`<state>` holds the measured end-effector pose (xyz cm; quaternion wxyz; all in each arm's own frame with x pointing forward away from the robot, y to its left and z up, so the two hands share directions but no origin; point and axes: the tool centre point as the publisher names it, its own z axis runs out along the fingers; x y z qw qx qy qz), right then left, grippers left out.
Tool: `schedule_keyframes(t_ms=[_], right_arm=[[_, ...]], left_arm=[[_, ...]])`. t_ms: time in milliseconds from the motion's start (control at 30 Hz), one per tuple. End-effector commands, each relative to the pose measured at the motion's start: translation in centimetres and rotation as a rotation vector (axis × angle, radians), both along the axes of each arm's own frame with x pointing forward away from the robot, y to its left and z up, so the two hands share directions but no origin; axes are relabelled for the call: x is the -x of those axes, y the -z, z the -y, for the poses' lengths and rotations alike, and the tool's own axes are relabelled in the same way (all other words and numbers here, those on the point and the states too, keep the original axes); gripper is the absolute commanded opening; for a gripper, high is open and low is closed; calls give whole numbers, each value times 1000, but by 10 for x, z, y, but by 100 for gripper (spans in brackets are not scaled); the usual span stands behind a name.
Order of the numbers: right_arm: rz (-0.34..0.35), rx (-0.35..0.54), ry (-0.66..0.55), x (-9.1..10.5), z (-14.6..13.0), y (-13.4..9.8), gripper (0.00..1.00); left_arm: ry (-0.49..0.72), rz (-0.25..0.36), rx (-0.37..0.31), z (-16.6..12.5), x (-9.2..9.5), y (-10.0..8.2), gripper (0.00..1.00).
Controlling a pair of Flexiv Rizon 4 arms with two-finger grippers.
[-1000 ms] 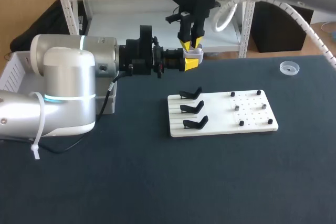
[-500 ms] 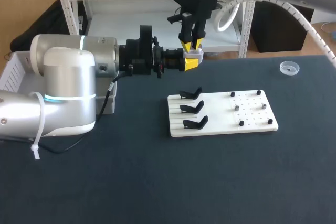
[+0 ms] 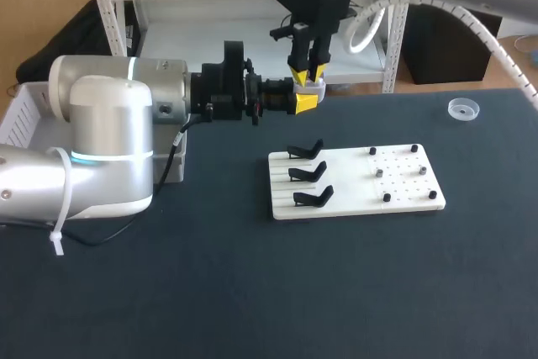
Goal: Pick up each earbud case from the left stands, insert the matching earbuds, close the lid, and place the case in the box.
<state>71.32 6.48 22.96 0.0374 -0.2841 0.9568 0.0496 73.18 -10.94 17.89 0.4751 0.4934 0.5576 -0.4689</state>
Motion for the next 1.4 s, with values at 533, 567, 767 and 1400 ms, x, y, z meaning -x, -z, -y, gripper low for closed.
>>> schedule_keyframes(t_ms=[533, 567, 767, 1400], right_arm=[[-10, 15, -10, -3, -2, 7, 0], [-12, 16, -12, -3, -2, 8, 0], [-11, 13, -17, -2, -2, 7, 20], [6, 14, -25, -5, -1, 2, 29]], left_arm=[[-1, 2, 3, 0, 0, 0, 0], [-1, 2, 3, 0, 0, 0, 0], [-1, 2, 3, 0, 0, 0, 0], [-1, 2, 3, 0, 0, 0, 0]])
